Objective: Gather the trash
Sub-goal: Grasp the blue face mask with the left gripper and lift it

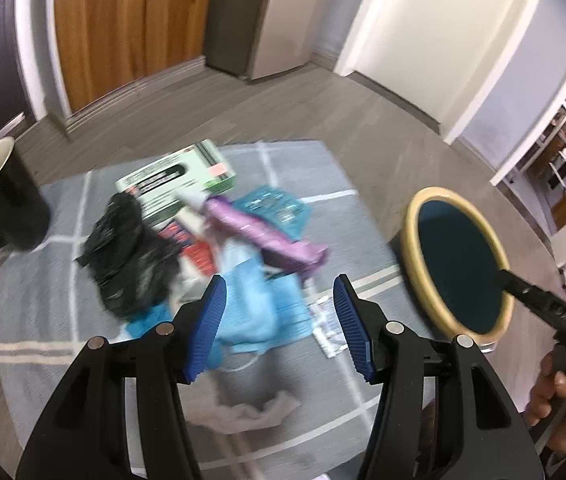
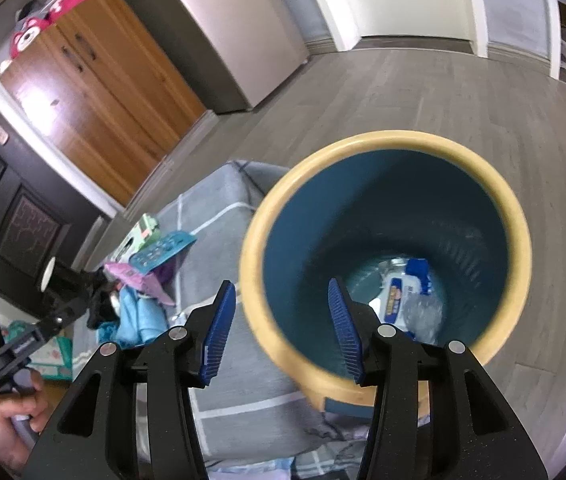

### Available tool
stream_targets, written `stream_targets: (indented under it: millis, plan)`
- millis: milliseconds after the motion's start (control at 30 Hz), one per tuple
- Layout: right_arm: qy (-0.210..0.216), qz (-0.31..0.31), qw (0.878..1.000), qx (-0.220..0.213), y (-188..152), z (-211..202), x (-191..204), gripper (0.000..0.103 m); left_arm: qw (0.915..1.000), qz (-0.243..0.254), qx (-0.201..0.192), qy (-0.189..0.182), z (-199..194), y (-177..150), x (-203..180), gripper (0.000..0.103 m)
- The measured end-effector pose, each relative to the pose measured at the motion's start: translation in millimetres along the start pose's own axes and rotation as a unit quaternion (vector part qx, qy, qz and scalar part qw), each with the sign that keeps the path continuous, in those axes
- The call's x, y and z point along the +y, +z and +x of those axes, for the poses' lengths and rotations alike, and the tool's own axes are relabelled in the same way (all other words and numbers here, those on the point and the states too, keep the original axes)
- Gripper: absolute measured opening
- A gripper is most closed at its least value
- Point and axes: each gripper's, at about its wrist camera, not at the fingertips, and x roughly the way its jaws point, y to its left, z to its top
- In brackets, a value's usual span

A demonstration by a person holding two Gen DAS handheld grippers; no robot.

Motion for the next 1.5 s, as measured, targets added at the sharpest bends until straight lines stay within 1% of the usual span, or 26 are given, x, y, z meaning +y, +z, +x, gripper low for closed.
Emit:
stream_targets:
  millis: [233, 400, 533, 600, 667, 700, 767, 800, 867, 933, 1067, 1233, 1367, 1500]
  plan:
    - [0.008, -0.024, 1.0, 0.01, -4, 7, 22, 0.05, 0.9995, 0.006, 0.021, 0.021, 14, -11, 13, 0.055]
    - [0.014, -0.032, 0.999, 0.017, -9, 12, 33, 0.051, 0.9989, 0.015, 0.035, 0.028, 30, -10, 10, 0.054]
    - [0.018, -0.039, 0.999, 0.023, -11, 15, 41, 0.051, 0.9977, 0.023, 0.055, 0.032, 47, -9, 4, 0.053]
    - [0.021, -0.041, 0.999, 0.026, -12, 16, 44, 0.051, 0.9967, 0.026, 0.066, 0.04, 55, -10, 2, 0.05]
    - [0.023, -0.044, 0.998, 0.029, -13, 17, 46, 0.051, 0.9954, 0.027, 0.078, 0.048, 65, -10, 4, 0.04]
    - [0.023, -0.046, 0.998, 0.03, -13, 17, 47, 0.051, 0.9951, 0.025, 0.082, 0.049, 67, -10, 5, 0.038]
    - [0.025, -0.05, 0.998, 0.032, -14, 18, 49, 0.051, 0.9949, 0.019, 0.087, 0.046, 72, -9, 7, 0.028]
    - [0.026, -0.051, 0.998, 0.033, -14, 19, 51, 0.051, 0.995, 0.018, 0.088, 0.043, 73, -9, 8, 0.026]
    - [0.028, -0.052, 0.998, 0.034, -15, 20, 53, 0.051, 0.9954, 0.021, 0.085, 0.039, 72, -7, 7, 0.009]
    - [0.03, -0.054, 0.997, 0.036, -15, 21, 55, 0.051, 0.9959, 0.026, 0.078, 0.036, 69, -6, 6, 0.006]
    - [0.033, -0.062, 0.997, 0.041, -17, 24, 62, 0.051, 0.9974, 0.028, 0.061, 0.026, 54, -3, 6, 0.004]
    - [0.04, -0.075, 0.995, 0.048, -22, 30, 78, 0.051, 0.9991, 0.014, 0.036, 0.015, 28, 4, 14, 0.004]
    - [0.05, -0.095, 0.992, 0.061, -29, 40, 100, 0.051, 0.9999, -0.003, 0.014, 0.01, 4, 7, 29, 0.004]
    - [0.062, -0.128, 0.987, 0.081, -43, 53, 130, 0.051, 0.9997, -0.023, -0.004, 0.01, -16, 7, 47, 0.004]
